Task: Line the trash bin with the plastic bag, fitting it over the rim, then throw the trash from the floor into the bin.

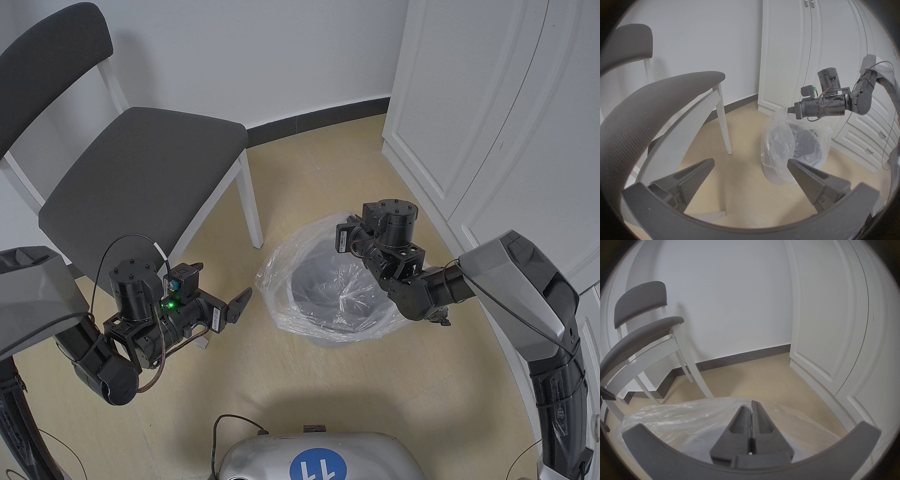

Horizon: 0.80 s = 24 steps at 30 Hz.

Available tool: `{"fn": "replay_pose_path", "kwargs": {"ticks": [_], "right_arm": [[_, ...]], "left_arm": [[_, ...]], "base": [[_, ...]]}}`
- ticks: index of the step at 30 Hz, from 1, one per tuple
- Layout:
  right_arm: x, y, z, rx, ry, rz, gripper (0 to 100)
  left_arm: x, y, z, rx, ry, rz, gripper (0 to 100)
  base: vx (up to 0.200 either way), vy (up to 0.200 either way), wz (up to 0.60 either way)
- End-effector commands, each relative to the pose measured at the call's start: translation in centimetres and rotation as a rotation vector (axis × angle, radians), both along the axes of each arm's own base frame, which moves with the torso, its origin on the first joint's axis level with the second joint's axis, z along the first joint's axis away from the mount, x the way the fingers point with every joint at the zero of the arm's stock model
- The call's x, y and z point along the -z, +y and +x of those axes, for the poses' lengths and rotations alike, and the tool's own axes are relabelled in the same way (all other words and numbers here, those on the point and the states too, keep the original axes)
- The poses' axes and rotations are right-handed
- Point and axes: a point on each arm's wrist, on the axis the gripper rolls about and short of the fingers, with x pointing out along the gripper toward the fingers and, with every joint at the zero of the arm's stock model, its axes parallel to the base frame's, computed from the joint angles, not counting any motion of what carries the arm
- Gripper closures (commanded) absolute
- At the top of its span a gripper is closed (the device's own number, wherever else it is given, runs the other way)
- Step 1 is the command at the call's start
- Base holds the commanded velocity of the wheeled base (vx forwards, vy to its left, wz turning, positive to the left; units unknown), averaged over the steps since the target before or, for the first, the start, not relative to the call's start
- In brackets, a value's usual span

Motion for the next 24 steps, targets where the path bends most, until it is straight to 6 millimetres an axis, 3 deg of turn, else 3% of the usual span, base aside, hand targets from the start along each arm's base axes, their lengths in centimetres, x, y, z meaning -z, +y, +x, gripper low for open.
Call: {"fn": "replay_pose_path", "kwargs": {"ticks": [1,7,10,17,18,24], "right_arm": [[0.9,-0.2,2.6,0.019,-0.048,0.022,100],[0.9,0.4,4.5,0.024,-0.089,0.041,100],[2.7,0.6,4.8,0.024,-0.053,0.022,100],[3.4,1.1,4.7,-0.034,-0.091,0.037,100],[3.5,1.1,4.7,-0.035,-0.093,0.033,0],[3.0,0.7,4.8,-0.036,-0.170,0.037,0]], "left_arm": [[-0.3,-0.2,-0.5,0.010,-0.007,0.000,0],[-0.3,-0.1,-0.6,0.011,-0.006,0.010,0],[-0.3,-0.1,-0.6,0.012,-0.010,0.010,0],[0.1,-0.1,-0.6,0.017,0.002,0.016,0],[0.1,-0.1,-0.6,0.017,0.004,0.016,0],[0.2,-0.3,-0.7,0.023,0.007,0.020,0]], "base": [[0.000,0.000,0.00],[0.000,0.000,0.00],[0.000,0.000,0.00],[0.000,0.000,0.00],[0.000,0.000,0.00],[0.000,0.000,0.00]]}}
